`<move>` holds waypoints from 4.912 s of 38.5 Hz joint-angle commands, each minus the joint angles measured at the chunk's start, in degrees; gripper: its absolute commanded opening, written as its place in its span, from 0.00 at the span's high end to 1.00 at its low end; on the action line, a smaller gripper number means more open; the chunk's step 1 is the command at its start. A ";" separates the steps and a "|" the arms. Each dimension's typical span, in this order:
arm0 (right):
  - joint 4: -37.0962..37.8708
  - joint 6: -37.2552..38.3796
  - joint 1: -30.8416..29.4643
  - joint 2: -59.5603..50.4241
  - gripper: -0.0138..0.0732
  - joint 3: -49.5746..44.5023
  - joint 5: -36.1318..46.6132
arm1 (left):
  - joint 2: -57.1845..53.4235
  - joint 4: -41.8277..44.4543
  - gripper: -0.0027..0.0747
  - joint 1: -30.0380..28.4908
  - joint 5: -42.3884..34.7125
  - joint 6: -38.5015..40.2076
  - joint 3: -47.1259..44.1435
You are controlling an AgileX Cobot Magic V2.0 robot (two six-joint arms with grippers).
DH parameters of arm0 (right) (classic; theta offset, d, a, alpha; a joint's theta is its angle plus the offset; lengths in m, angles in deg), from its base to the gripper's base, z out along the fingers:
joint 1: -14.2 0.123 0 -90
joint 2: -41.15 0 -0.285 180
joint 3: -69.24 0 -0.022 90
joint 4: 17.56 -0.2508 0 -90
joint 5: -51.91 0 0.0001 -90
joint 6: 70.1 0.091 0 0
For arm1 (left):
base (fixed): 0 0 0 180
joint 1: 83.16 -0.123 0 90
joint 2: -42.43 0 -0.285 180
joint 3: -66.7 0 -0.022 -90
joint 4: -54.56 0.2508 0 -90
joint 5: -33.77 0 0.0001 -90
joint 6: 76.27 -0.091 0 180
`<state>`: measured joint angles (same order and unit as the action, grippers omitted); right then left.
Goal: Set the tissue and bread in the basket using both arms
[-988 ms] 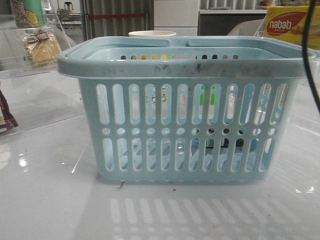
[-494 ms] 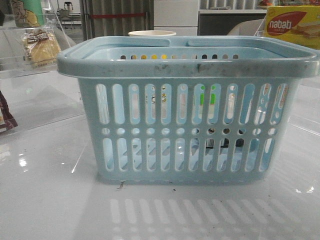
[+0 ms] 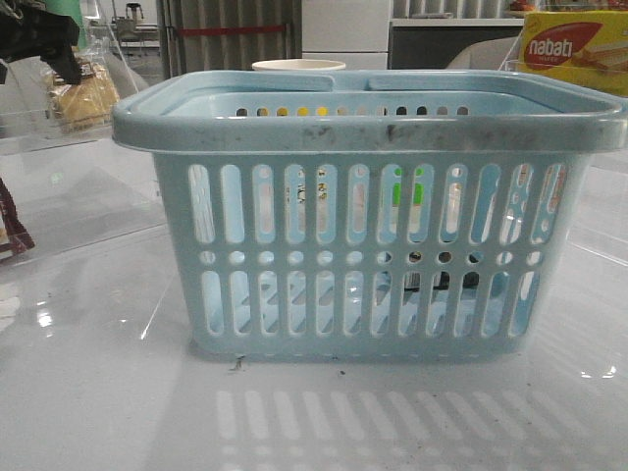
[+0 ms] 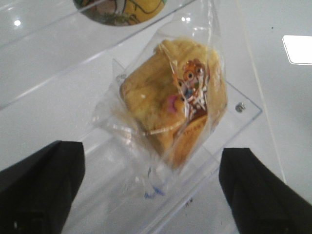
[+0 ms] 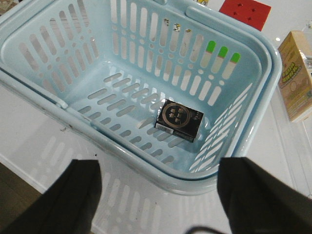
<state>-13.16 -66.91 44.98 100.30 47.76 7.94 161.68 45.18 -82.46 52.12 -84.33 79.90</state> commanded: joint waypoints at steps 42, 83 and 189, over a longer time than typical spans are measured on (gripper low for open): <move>0.52 -0.10 0.01 -0.55 0.16 1.48 3.60 | -13.20 -1.67 0.85 0.59 9.44 0.29 8.75; 0.52 -0.10 0.01 -0.55 0.16 1.48 3.60 | -17.19 -1.67 0.81 34.31 27.49 -11.82 6.61; 3.94 -0.10 0.01 -16.53 0.78 -11.28 -3.48 | -71.98 10.32 0.85 36.14 28.36 2.46 -37.39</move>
<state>-10.17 -66.80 44.98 83.97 35.01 0.96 89.65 55.58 -46.68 84.88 -82.43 41.03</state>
